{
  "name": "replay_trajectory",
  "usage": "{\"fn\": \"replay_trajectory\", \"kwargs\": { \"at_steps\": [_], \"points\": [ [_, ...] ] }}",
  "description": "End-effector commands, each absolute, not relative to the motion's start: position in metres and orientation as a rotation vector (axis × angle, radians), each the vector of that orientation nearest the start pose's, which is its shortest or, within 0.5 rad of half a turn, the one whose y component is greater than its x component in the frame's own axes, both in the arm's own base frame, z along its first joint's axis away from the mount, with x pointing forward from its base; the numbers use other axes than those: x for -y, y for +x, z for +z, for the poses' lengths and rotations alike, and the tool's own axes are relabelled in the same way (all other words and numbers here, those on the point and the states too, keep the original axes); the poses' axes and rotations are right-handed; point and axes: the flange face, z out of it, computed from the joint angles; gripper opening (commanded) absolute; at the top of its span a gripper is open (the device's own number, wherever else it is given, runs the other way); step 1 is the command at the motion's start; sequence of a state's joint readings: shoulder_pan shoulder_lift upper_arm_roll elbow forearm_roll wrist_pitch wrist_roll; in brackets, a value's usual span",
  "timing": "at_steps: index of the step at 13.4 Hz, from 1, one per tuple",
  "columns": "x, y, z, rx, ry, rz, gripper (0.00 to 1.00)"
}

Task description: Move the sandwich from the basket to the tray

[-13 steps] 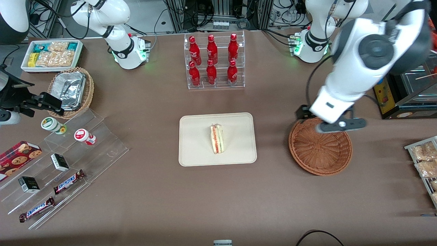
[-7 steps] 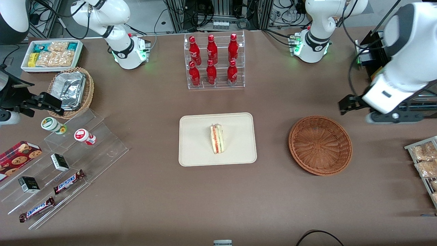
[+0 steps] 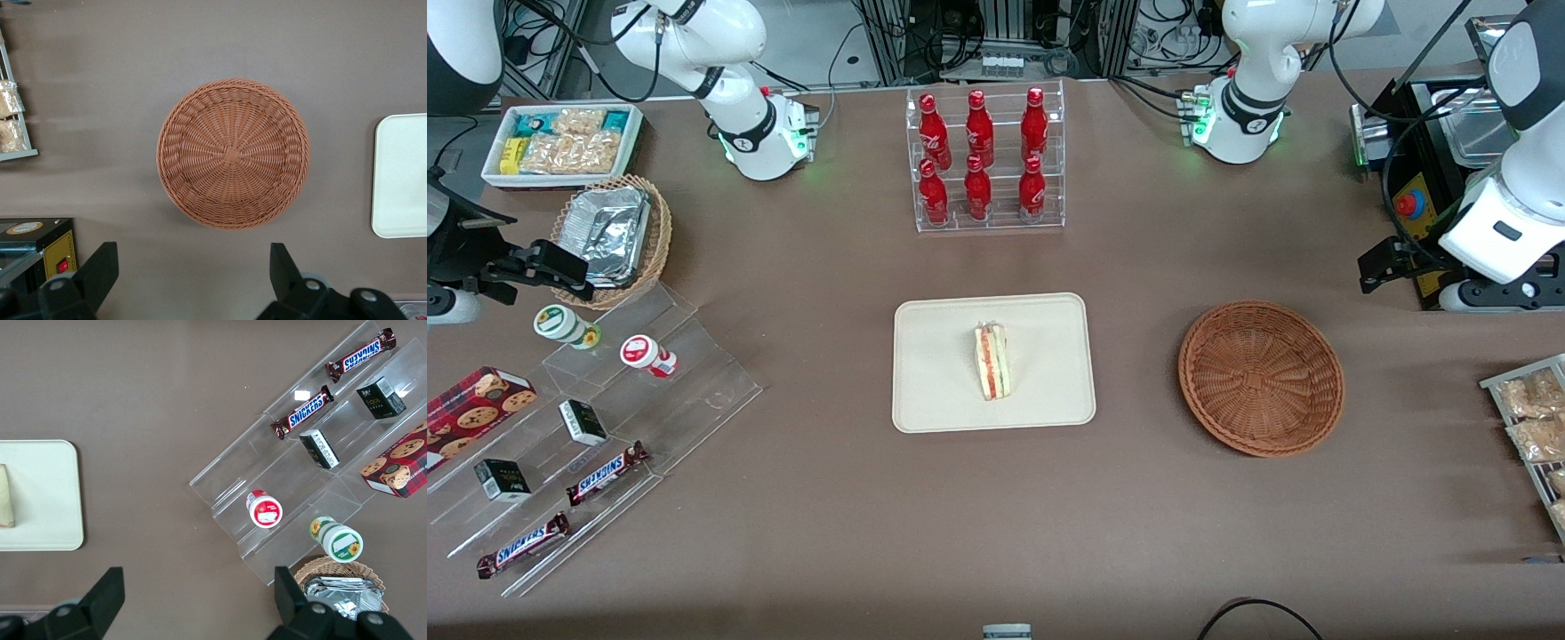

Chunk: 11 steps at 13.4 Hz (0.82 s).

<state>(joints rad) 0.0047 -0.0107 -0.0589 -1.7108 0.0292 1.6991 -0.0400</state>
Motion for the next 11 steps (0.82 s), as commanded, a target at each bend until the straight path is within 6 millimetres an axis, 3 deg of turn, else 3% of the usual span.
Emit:
{"fn": "replay_trajectory", "kwargs": {
  "at_steps": [1, 9, 11],
  "points": [
    [0.029, 0.569, 0.585, -0.031, -3.128, -0.016, 1.00],
    [0.033, 0.571, 0.583, -0.052, -3.116, -0.016, 1.00],
    [0.027, 0.572, 0.595, -0.024, -3.126, -0.039, 1.00]
  ]
}}
